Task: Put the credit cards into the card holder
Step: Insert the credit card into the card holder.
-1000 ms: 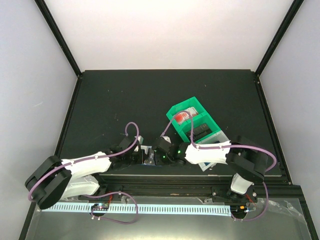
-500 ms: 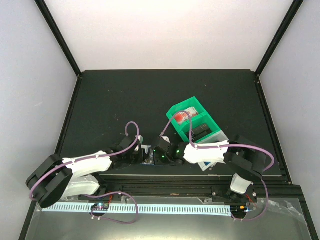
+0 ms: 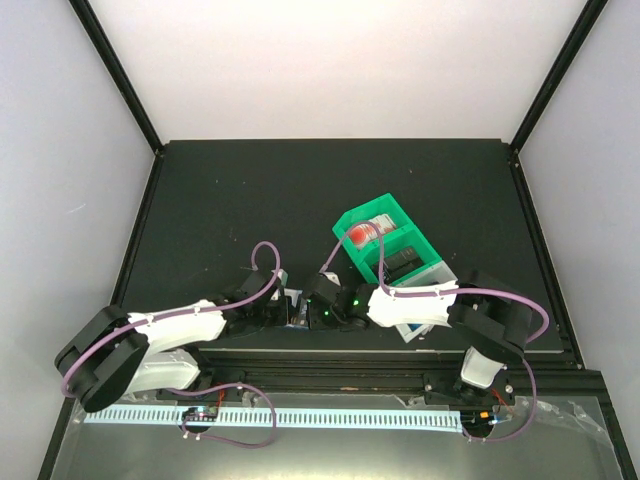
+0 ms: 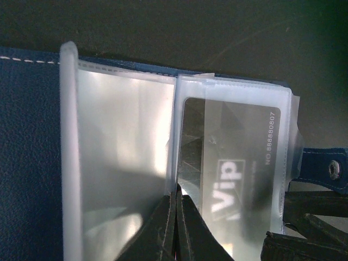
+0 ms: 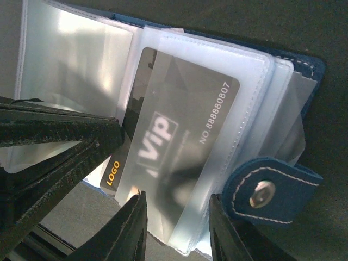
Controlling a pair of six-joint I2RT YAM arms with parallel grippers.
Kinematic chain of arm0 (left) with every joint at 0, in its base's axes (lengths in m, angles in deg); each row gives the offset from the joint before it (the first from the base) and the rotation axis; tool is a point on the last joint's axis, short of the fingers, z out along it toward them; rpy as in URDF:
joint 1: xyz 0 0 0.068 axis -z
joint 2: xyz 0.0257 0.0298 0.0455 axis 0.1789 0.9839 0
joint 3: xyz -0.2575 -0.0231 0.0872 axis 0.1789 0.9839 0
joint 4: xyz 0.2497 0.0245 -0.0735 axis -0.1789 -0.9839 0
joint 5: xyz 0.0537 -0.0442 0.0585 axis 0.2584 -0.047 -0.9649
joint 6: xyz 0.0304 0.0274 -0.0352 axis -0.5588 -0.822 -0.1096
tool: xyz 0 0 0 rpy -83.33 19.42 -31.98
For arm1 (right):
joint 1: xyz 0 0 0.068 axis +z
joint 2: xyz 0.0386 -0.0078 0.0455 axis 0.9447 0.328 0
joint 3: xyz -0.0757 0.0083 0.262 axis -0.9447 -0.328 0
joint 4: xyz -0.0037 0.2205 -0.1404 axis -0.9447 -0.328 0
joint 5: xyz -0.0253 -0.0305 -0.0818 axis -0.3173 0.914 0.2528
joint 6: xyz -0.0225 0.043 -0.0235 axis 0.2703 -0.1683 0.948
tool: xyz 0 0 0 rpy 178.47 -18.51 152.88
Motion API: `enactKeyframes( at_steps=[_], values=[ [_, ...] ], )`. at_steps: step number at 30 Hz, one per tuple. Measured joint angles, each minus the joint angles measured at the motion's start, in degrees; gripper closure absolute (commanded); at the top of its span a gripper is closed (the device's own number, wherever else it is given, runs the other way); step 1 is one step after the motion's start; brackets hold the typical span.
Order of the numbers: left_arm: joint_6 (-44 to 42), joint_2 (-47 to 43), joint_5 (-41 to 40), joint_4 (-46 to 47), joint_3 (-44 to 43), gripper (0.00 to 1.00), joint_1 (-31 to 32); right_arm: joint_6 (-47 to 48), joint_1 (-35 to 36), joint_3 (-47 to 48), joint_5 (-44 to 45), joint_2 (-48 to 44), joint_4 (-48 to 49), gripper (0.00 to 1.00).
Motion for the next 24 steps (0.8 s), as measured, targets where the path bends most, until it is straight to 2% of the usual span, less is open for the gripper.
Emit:
enactKeyframes(
  at_steps=[9,18,24],
  values=[
    [0.0,0.0,0.0,0.0,0.0,0.99,0.0,0.6,-0.2,-0.3,-0.7,-0.3,1.9,0.67],
    [0.0,0.0,0.0,0.0,0.0,0.98,0.0,-2.7,-3.4,-6.9,-5.1,-3.9,11.3,0.66],
    [0.0,0.3,0.0,-0.1,-0.1,0.99,0.0,-5.2,-4.3,-8.2,-7.6,-3.9,14.3,0.67]
  ],
)
